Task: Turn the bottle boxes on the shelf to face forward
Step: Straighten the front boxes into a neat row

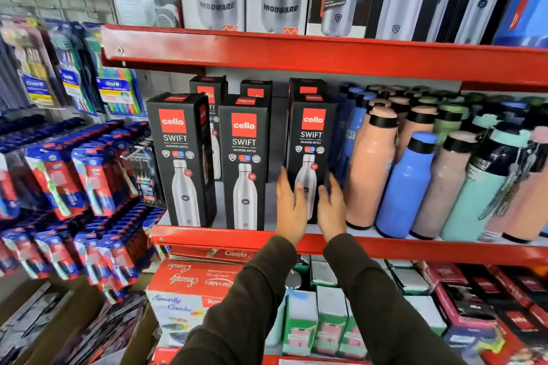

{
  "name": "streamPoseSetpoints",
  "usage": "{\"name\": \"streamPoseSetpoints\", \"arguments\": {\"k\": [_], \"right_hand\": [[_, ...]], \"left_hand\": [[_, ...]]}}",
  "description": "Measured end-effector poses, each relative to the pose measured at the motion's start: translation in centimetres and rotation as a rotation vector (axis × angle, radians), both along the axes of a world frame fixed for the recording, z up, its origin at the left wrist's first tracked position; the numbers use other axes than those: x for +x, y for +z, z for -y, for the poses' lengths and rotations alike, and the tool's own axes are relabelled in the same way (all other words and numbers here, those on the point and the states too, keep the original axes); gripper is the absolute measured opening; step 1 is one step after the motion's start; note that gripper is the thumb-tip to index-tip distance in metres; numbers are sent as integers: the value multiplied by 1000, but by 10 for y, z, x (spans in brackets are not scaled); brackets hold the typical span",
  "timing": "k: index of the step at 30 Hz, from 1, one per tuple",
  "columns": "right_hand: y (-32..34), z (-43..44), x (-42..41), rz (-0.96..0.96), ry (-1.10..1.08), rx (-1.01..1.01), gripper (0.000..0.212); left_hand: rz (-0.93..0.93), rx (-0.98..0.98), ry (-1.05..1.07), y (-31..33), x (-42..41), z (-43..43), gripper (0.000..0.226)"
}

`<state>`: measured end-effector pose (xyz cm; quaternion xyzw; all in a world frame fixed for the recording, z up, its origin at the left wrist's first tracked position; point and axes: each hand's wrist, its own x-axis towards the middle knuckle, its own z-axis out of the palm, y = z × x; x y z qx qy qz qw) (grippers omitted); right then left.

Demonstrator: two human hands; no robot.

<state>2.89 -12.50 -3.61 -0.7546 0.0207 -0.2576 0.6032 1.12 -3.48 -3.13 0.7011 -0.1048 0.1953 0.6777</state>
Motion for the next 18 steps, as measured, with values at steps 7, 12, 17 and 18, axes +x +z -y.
{"name": "streamPoseSetpoints", "arguments": {"k": [7,12,17,18], "right_hand": [[-11,7,10,-89,66,-39,44],[-16,13,4,-69,85,-62,44],[-21,12,-13,-1,90,-63,41],[-22,13,-17,12,93,-63,40]], "left_hand": [[-204,-113,101,-4,18,-1,48],[-201,-107,150,-11,16,-9,43],[-148,-87,178,-16,4,-17,41],[-143,-94,175,-17,1,-17,40]]}}
